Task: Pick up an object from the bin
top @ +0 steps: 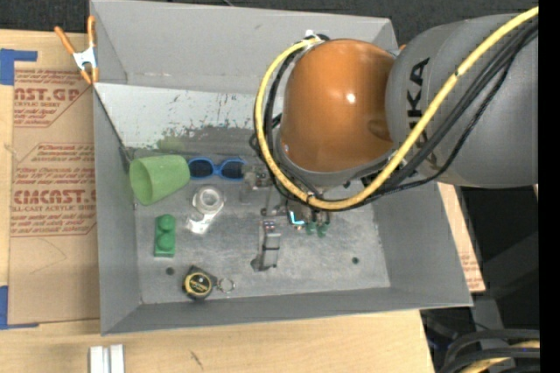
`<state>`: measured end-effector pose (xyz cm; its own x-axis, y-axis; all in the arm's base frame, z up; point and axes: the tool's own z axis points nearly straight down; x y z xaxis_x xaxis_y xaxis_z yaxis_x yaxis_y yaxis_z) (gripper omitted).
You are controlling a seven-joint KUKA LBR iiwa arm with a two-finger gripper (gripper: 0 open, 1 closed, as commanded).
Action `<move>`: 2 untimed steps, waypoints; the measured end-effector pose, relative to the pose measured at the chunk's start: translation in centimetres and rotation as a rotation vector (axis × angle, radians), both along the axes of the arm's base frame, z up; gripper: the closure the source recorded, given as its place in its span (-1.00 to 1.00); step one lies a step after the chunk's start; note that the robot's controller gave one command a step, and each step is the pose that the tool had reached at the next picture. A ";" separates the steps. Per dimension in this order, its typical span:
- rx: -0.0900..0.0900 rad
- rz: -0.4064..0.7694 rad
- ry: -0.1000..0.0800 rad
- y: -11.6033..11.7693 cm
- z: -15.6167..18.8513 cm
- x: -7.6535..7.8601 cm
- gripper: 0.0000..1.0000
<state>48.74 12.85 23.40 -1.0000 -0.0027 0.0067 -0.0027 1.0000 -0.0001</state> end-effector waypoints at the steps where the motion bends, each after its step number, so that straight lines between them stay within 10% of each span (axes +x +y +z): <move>1: 0.000 -0.111 -0.002 4.6 -5.9 -0.2 -1.00; 2: 0.003 0.086 -0.017 2.2 -16.5 -0.5 -1.00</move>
Offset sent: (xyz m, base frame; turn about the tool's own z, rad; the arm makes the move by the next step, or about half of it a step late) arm 0.0002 0.0435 -0.0557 0.1149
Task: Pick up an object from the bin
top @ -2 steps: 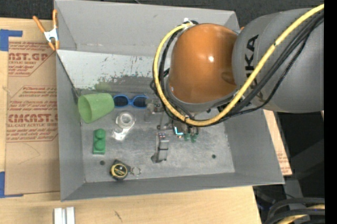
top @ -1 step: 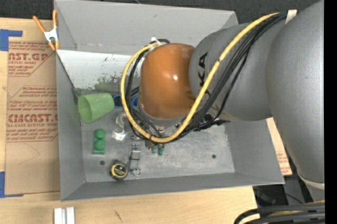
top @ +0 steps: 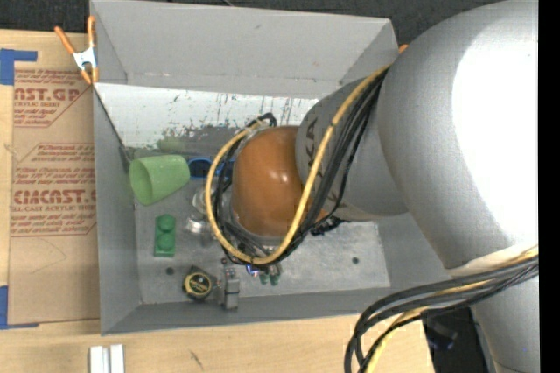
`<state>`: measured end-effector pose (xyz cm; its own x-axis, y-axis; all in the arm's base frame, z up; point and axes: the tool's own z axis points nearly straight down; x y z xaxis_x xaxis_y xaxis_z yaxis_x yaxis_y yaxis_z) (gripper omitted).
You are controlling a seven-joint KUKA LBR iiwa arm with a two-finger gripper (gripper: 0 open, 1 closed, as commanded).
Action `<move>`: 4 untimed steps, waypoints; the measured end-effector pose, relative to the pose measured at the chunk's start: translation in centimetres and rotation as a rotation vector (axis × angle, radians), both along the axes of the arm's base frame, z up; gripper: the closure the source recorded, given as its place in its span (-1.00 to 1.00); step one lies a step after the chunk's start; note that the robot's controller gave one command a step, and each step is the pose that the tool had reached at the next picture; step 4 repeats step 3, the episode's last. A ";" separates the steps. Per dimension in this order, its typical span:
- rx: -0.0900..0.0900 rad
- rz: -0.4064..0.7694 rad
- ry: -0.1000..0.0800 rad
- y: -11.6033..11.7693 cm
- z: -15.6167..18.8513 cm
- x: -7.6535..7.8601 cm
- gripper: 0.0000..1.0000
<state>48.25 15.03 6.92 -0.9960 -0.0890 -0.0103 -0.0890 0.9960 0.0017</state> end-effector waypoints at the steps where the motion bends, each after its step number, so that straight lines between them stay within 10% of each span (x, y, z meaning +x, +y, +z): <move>1: 0.001 -0.244 0.008 4.7 0.1 0.1 -1.00; 2: -0.001 -0.246 0.013 4.6 0.1 0.0 1.00; 3: 0.004 -0.214 0.002 6.1 13.6 2.8 1.00; 4: 0.004 -0.214 0.002 6.1 13.6 2.8 1.00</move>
Offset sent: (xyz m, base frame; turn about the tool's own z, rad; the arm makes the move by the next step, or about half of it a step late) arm 0.0010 0.0452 0.0008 0.2466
